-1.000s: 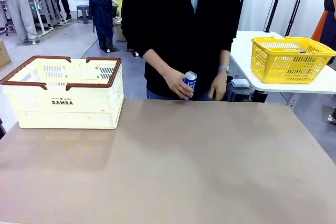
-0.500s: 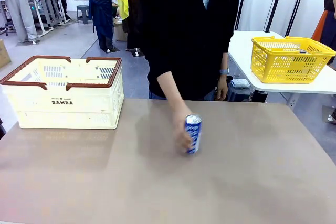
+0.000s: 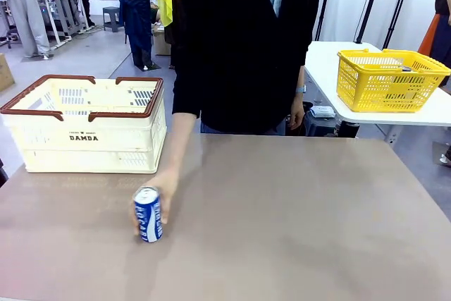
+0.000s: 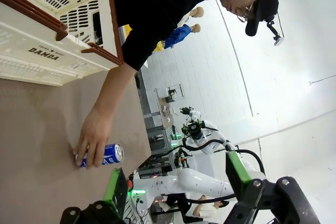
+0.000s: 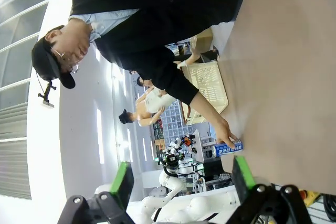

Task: Place the drinks into the Shopping basket.
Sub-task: Pick up one drink and place it into the Shopping basket.

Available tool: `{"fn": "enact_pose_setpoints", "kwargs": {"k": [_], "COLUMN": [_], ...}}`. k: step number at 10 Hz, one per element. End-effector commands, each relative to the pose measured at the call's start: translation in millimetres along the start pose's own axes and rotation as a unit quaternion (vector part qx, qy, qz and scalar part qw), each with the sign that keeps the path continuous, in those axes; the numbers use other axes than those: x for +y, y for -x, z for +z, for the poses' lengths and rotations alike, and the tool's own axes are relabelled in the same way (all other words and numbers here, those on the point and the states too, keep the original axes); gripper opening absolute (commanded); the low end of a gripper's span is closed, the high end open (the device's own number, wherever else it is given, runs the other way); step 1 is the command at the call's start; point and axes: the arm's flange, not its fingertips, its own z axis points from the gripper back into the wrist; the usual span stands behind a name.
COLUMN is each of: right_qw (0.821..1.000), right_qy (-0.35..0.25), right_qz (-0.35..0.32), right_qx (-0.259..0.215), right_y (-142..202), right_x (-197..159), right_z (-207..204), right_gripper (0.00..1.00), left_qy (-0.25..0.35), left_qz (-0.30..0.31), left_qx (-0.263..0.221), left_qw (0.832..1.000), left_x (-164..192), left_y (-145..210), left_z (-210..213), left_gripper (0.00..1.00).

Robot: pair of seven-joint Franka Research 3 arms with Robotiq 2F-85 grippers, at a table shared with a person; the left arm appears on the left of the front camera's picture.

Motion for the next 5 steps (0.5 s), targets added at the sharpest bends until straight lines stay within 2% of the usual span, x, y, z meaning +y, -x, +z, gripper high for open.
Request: {"fn": "enact_pose_setpoints", "kwargs": {"k": [1, 5], "right_qw": [1.0, 1.0], "right_qy": [-0.005, -0.005], "right_qz": [0.003, 0.003], "right_qx": [0.001, 0.001], "right_y": [1.3, 1.3], "right_x": [4.1, 4.1], "right_z": [1.3, 1.3], "right_gripper": [1.0, 1.0], "left_qy": [0.001, 0.001], "left_qz": [-0.007, -0.007], "left_qx": [0.005, 0.005], "left_qw": [1.0, 1.0], "left_x": [-0.6, -0.6], "left_y": [2.4, 2.4], "left_z": [1.7, 1.7], "left_gripper": [1.0, 1.0]}}
